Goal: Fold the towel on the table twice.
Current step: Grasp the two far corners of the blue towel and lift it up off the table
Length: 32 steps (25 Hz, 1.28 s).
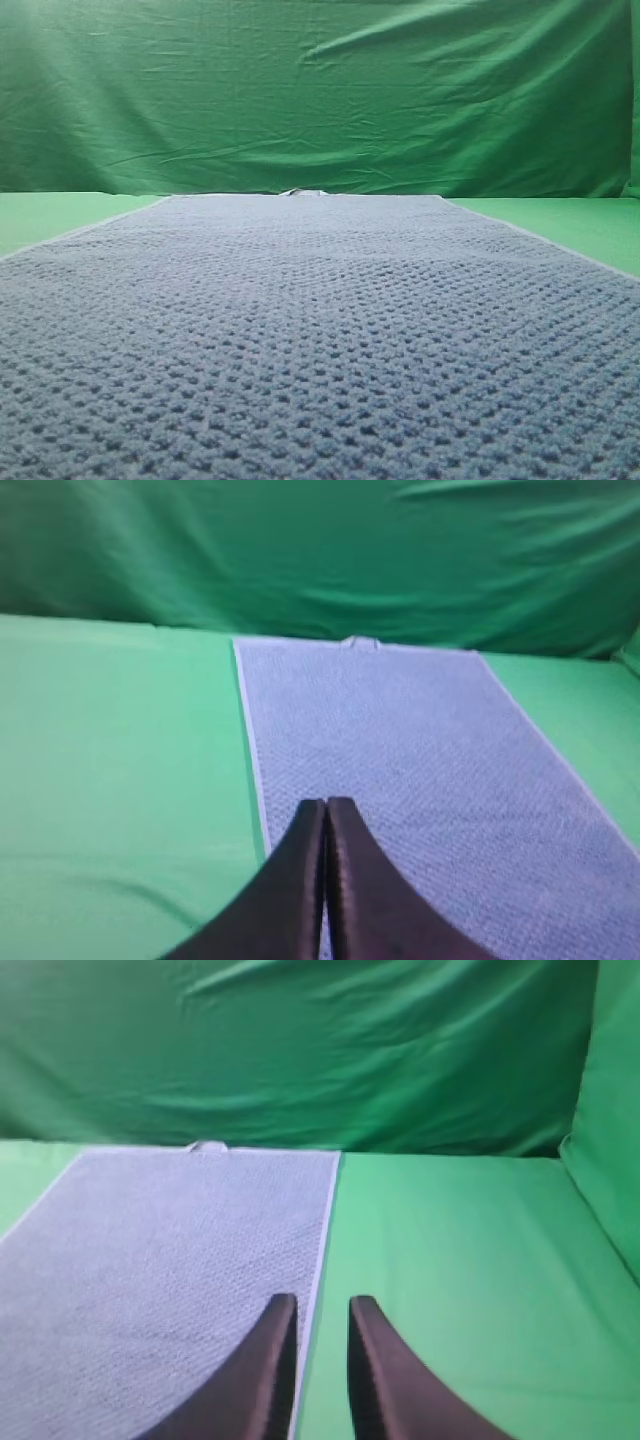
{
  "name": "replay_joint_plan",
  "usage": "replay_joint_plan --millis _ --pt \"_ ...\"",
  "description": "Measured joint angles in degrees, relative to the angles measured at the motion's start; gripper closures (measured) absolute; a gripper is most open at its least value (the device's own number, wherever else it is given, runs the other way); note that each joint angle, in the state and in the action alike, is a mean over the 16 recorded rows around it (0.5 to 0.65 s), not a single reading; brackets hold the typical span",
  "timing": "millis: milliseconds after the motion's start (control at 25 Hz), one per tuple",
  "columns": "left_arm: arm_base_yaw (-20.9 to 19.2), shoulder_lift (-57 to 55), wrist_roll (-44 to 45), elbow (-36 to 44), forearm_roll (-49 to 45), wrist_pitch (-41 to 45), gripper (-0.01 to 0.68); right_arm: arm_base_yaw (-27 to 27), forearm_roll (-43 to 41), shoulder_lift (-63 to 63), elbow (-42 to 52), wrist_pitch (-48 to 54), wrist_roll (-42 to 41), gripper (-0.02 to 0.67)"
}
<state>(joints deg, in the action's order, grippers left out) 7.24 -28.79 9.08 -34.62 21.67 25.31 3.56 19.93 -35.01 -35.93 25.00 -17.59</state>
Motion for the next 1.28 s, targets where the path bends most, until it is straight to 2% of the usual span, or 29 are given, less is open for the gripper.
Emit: replay_joint_plan --millis 280,600,1280 --pt "1.56 -14.56 1.16 -8.44 -3.26 8.92 0.673 0.7 -1.0 -12.15 -9.5 9.71 -2.7 0.599" --pt "3.76 -32.14 1.02 -16.35 -6.46 12.63 0.673 4.49 -3.31 -27.37 -17.79 15.75 -1.6 0.647" --pt "5.77 -64.89 -0.63 -35.78 -11.19 16.17 0.673 12.86 -18.7 -64.41 -41.67 27.32 15.16 0.649"
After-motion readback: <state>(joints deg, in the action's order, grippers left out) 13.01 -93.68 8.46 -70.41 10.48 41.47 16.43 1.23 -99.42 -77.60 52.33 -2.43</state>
